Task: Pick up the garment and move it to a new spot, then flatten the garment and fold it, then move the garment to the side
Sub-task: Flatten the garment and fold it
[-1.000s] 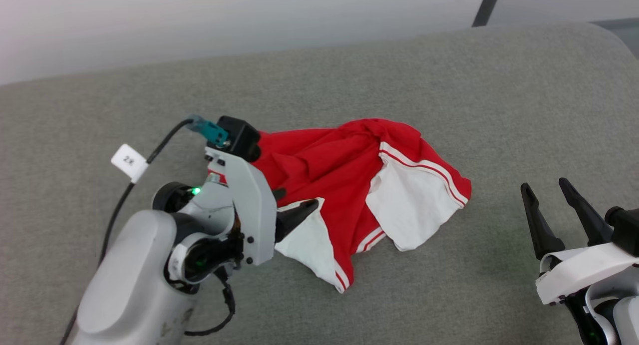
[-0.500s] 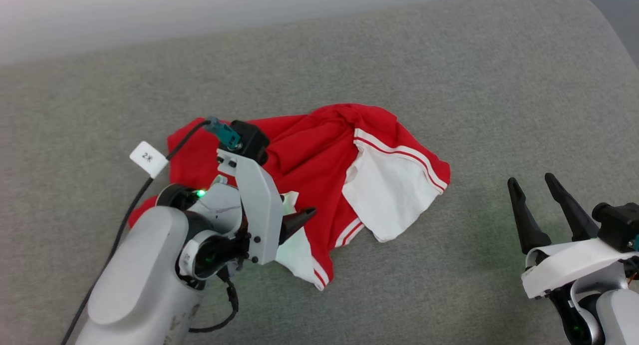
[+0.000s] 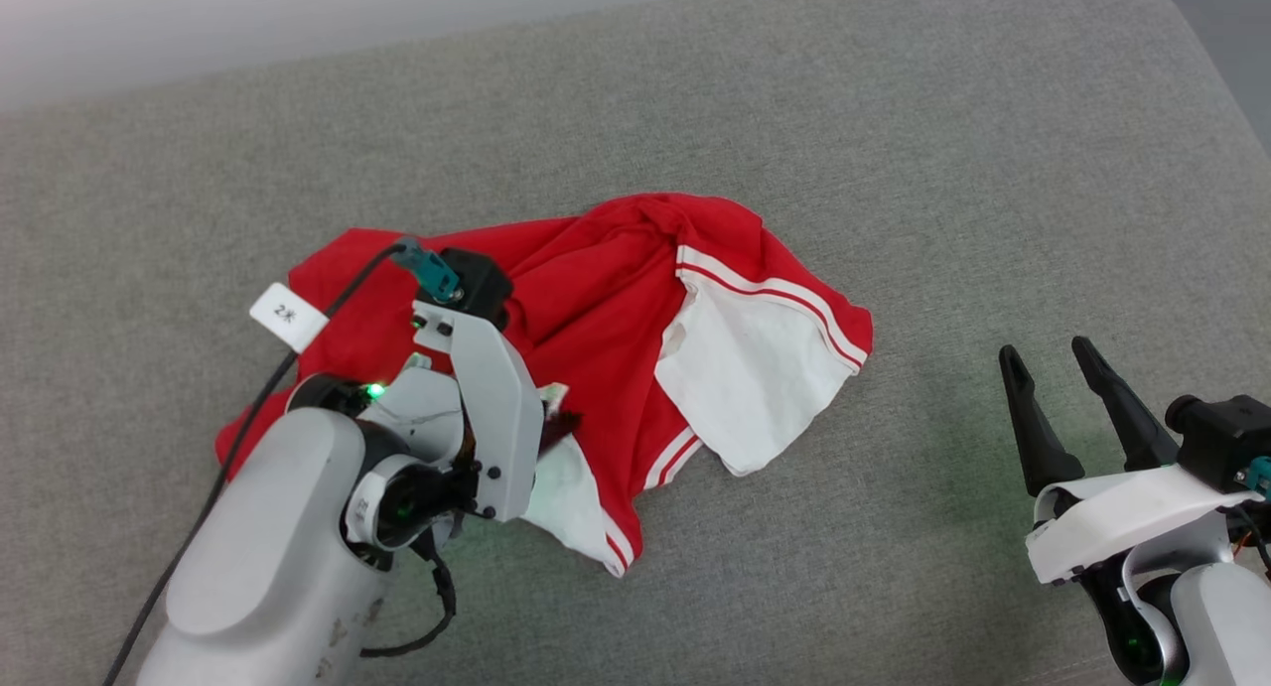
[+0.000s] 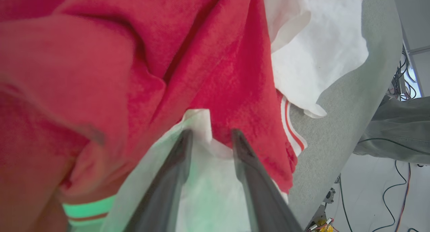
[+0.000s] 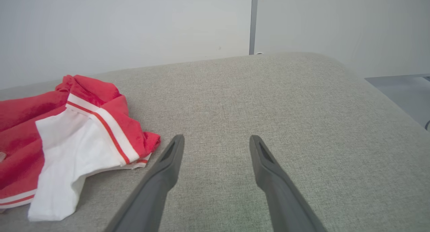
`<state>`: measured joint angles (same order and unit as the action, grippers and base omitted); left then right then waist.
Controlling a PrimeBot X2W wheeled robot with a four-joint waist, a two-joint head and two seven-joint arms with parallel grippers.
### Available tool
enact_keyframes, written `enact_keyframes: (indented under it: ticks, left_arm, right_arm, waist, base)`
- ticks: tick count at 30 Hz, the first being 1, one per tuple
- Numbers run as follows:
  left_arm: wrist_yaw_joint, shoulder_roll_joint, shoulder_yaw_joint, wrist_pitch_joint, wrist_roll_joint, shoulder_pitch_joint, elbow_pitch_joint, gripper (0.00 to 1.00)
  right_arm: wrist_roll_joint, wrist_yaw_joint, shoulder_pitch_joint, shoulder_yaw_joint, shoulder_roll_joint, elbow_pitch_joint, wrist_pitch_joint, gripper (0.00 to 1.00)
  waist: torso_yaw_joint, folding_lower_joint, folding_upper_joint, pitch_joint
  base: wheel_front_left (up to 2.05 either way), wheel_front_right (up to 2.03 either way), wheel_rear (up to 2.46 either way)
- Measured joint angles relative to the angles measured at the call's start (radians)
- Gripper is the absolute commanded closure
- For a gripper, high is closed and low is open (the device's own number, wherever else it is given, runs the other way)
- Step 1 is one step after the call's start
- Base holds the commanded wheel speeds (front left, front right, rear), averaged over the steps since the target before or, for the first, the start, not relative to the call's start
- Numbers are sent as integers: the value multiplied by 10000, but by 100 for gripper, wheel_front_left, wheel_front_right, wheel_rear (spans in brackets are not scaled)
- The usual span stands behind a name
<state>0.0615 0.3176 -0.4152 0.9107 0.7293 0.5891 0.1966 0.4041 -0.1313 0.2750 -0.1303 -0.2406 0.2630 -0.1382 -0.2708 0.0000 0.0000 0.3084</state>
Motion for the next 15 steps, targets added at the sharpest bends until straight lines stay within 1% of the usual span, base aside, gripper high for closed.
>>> enact_keyframes:
  ticks: [1,2,10,15]
  left_arm:
    - [0,0,-10,4,0,10,8,91]
    - [0,0,-19,50,17,11,13,100]
    - [-21,46,-12,232,196,19,-247,100]
    - [-251,211,199,280,295,-31,-686,100]
  right_arm:
    - [4,0,12,-4,0,15,-33,0]
    - [8,0,9,-12,0,50,-36,0]
    - [10,0,6,-21,-44,198,-75,0]
    - [6,0,-48,113,-125,165,-12,0]
  waist:
    - [5,0,0,-12]
    - [12,0,0,-29]
    - [159,0,0,-219]
    - [410,0,0,-365]
  base:
    - [0,0,0]
    - [0,0,0]
    - [0,0,0]
    - [0,0,0]
